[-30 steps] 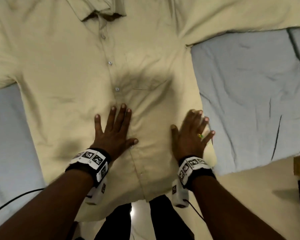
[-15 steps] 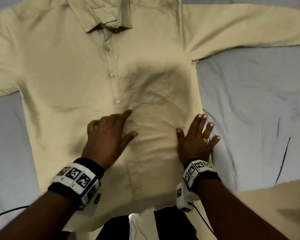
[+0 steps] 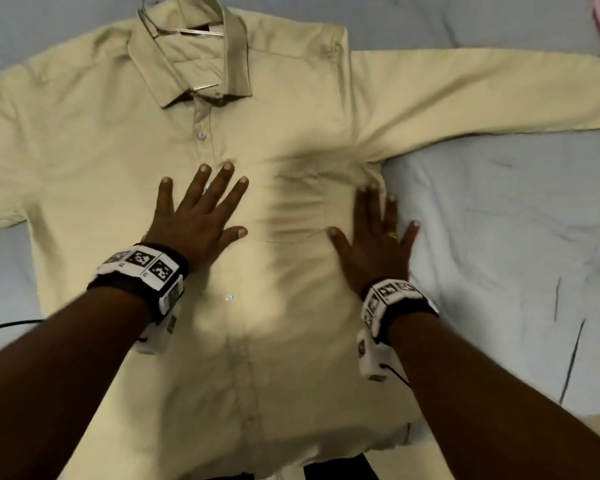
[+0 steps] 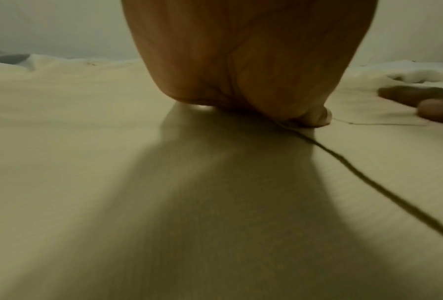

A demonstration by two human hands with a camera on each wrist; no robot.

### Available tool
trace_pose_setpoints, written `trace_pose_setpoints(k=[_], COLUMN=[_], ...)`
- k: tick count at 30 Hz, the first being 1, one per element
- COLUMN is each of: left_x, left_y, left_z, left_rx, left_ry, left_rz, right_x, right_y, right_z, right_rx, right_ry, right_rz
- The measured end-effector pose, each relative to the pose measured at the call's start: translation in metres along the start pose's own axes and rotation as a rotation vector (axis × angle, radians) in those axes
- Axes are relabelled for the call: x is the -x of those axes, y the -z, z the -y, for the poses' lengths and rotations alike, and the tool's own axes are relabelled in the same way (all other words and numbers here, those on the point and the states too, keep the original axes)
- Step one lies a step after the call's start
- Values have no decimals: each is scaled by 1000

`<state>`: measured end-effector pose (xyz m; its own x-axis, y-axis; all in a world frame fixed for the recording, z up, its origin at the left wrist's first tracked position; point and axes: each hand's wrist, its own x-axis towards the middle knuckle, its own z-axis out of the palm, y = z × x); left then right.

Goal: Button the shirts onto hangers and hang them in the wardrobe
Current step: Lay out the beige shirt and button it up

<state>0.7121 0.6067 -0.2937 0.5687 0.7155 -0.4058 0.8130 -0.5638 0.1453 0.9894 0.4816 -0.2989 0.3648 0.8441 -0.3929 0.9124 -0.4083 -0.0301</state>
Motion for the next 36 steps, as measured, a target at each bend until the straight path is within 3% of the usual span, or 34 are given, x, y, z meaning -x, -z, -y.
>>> trace_pose_setpoints(k=[2, 4, 6, 9, 12, 15, 18, 20, 22, 25, 27, 29, 32, 36], left_x=[2, -2, -14, -45, -71, -81, -92, -111, -138, -189, -212, -228, -236, -233], left_y=[3, 14, 33, 50, 50, 54, 74, 88, 93, 97, 100, 94, 82, 81], left_z=[-5, -11, -17, -23, -15, -8, -23, -39, -50, -58, -52, -39, -26, -35], left_rx=[-33, -84, -44, 65, 178, 113, 6, 85, 189, 167, 159, 108, 43, 22], left_ry=[5, 15, 23, -153, -153, -107, -95, -142, -226, -293, -206, -58, 13, 85], left_rz=[6, 8, -61, -273, -143, -65, -128, -203, -230, -278, -271, -174, -112, -67], right_x=[3, -4, -23, -66, -108, -143, -160, -164, -164, -173, -186, -200, -223, -255], right_y=[11, 23, 35, 47, 53, 61, 82, 100, 118, 150, 172, 187, 198, 209], right_z=[-20, -14, 14, 74, 94, 57, 24, 6, -24, -112, -177, -233, -283, -304], right_rx=[38, 52, 19, 22, 170, 115, 31, 22, -47, -283, -269, -87, 146, 346], right_ry=[-62, -31, 83, 339, 534, 417, 276, 334, 362, 67, -208, -329, -284, -123], right_rz=[37, 10, -72, -78, 29, 21, 53, 6, -146, -320, -369, -371, -266, -85])
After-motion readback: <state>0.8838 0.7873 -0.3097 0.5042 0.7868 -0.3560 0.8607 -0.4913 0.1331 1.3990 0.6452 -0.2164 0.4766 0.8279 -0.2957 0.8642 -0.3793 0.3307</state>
